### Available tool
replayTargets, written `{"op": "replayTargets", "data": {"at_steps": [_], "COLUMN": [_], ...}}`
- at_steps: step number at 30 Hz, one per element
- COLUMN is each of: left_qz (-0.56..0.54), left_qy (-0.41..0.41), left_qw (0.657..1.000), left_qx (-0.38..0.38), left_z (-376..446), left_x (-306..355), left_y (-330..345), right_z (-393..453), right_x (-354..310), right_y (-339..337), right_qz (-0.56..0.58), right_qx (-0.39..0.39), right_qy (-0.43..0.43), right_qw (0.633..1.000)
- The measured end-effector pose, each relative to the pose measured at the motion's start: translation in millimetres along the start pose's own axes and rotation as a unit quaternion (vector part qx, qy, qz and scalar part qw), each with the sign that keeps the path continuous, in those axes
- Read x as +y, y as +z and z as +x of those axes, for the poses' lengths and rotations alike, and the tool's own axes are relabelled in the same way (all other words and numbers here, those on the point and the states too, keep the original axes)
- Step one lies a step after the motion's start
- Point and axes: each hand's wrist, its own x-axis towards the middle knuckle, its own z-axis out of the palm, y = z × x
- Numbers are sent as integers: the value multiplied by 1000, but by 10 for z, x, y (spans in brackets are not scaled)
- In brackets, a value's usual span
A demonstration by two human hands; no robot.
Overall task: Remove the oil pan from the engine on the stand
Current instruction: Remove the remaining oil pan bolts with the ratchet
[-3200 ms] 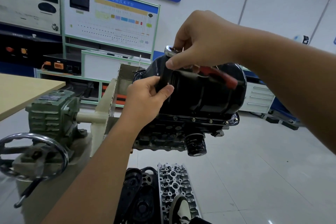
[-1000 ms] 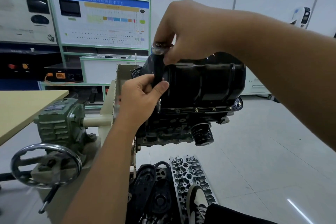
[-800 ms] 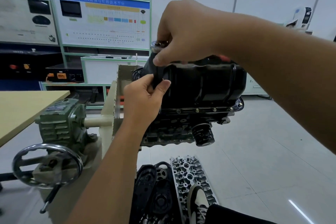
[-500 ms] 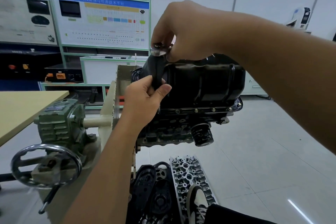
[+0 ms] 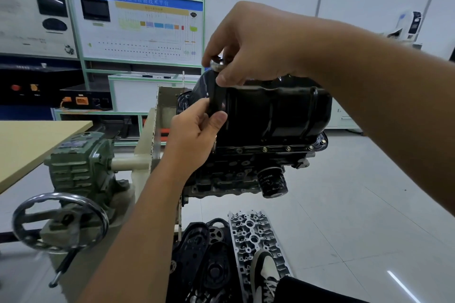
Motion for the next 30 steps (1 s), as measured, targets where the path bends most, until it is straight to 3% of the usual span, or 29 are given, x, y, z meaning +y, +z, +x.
{"op": "replayTargets", "data": {"at_steps": [3,6,8,12,15,17,19,21,23,27,30], "left_qz": [7,6,5,-9,-19,-23,-28,-32,-34,-27,-18], "left_qy": [-26,-40,-37,-44,-48,-47,-48,-46,-42,-24,-40], "left_qw": [999,999,999,999,998,998,997,997,996,995,995], "left_qx": [24,25,20,17,23,31,45,59,72,90,86], "left_z": [24,44,46,40,40,35,31,26,23,6,-1], "left_x": [44,64,55,23,-4,6,33,55,73,90,60], "left_y": [44,63,54,45,17,14,23,36,39,84,129], "right_z": [3,50,59,38,6,7,8,-4,-26,31,34], "right_x": [7,24,41,89,126,154,141,118,107,171,198], "right_y": [37,70,61,64,-17,-46,25,169,276,348,337], "right_qz": [153,363,420,452,498,459,318,225,205,70,59], "right_qx": [-35,-55,-73,-75,-9,68,118,82,46,118,113], "right_qy": [53,192,227,190,133,102,88,94,111,42,-12], "right_qw": [986,910,876,868,857,880,937,966,971,990,992]}}
